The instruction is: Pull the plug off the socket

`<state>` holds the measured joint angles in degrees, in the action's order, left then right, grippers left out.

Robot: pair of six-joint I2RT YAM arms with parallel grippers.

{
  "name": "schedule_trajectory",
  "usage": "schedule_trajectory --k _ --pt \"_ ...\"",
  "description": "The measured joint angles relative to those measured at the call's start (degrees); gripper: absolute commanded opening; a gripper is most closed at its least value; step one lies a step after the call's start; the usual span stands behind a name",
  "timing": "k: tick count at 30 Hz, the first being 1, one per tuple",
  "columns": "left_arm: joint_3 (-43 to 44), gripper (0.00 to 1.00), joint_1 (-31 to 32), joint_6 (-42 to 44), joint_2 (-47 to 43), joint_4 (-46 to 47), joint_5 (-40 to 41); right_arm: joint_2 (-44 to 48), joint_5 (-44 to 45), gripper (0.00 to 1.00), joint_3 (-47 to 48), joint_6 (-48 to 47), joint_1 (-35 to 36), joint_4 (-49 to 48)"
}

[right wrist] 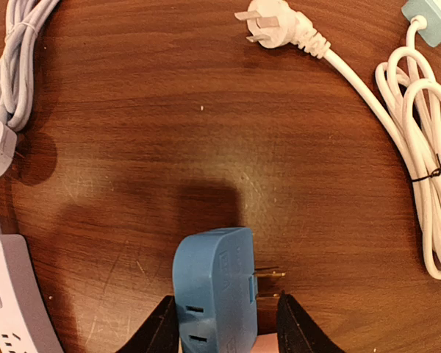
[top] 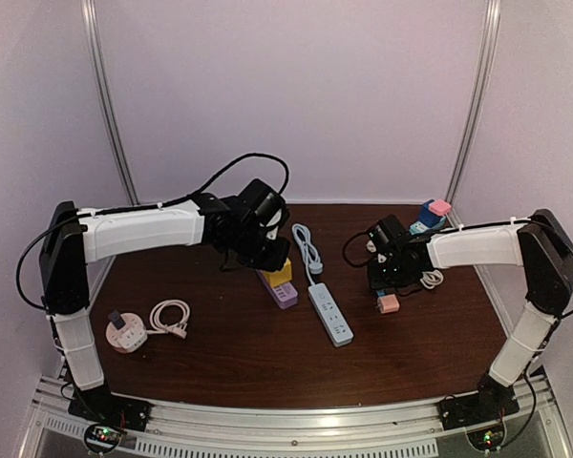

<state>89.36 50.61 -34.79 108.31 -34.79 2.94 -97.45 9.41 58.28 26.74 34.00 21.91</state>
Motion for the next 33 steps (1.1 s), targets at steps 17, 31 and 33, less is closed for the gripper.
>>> schedule_trajectory --k 17,31,33 --pt "9.0 0.60 -1.1 12.0 2.5 -7.2 5.5 0.8 -10.2 0.77 0.6 0.7 0.3 -3.5" --pt "17.4 0.93 -4.3 29.4 11.5 -10.4 2.1 8.3 -15.1 0.97 -1.8 0.6 0.3 -6.4" --pt "18.7 0.93 -4.5 31.3 12.7 -10.4 0.8 8.8 -15.3 0.97 -2.5 0.6 0.3 -6.6"
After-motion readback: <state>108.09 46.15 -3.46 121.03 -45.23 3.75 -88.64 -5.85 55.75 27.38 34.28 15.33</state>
